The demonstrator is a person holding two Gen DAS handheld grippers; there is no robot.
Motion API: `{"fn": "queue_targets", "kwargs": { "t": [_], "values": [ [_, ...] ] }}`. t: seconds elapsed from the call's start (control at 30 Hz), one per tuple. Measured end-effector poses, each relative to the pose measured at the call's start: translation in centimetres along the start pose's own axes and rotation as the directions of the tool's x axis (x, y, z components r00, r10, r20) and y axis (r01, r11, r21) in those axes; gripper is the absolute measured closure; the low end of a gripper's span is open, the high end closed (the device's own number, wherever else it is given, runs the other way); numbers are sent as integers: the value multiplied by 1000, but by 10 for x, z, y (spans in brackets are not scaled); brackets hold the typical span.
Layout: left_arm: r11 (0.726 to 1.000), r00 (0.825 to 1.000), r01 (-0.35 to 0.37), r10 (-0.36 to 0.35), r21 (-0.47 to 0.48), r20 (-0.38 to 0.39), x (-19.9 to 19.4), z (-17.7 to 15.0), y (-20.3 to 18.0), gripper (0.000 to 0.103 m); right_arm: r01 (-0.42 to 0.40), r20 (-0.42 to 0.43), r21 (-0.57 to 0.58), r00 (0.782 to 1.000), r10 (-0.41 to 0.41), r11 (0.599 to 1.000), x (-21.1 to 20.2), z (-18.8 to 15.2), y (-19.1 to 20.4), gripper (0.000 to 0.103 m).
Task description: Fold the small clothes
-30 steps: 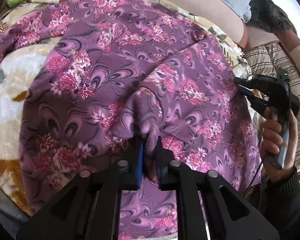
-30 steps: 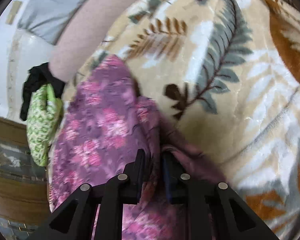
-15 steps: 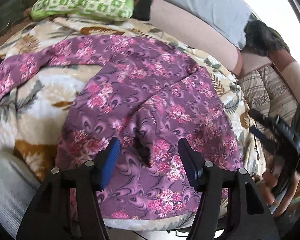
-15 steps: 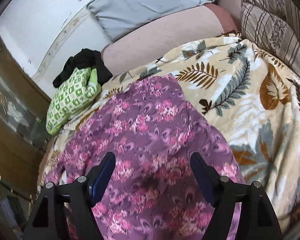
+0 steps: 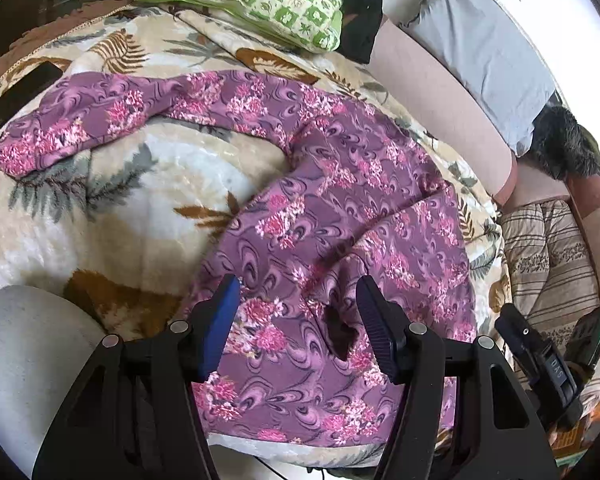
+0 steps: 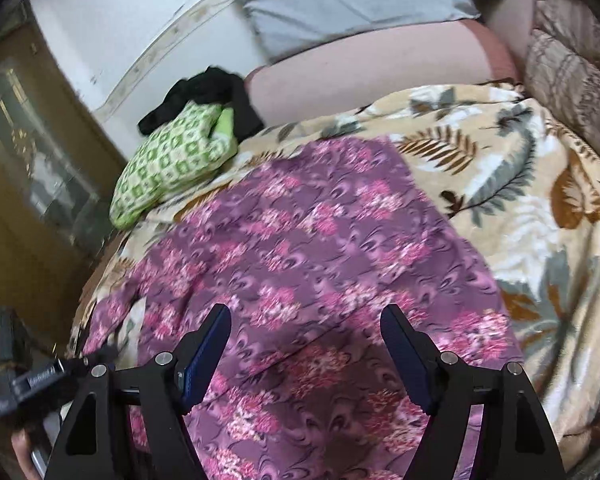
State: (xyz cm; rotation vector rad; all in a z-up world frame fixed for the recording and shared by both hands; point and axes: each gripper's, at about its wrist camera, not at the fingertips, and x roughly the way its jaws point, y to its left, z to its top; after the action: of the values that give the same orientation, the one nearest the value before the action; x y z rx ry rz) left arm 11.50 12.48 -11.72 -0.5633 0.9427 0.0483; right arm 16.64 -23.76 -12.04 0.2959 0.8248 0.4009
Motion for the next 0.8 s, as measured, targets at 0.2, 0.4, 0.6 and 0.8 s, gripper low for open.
{"fn": "queue_targets", "kwargs": {
  "t": [0.2,0.4,0.6,0.8],
  "values": [
    [999,1000,-17,17,-42,0,2,13,15,43,32,5,-8,999,-32,999,4,-4,6,28],
    [981,999,-32,35,-189,8,1,39,58,43,4,-5,-48,1000,-4,999,7,-6,22,28],
    [923,998,-53,65,-382,19,-7,78,126,43,-21,-53,-85,998,16,996,29,-12,39,28],
    [761,997,-61,74,-645,-7,-8,95,209,43,-40,-92,-129,995,28,991,49,-18,57,28]
  ]
}}
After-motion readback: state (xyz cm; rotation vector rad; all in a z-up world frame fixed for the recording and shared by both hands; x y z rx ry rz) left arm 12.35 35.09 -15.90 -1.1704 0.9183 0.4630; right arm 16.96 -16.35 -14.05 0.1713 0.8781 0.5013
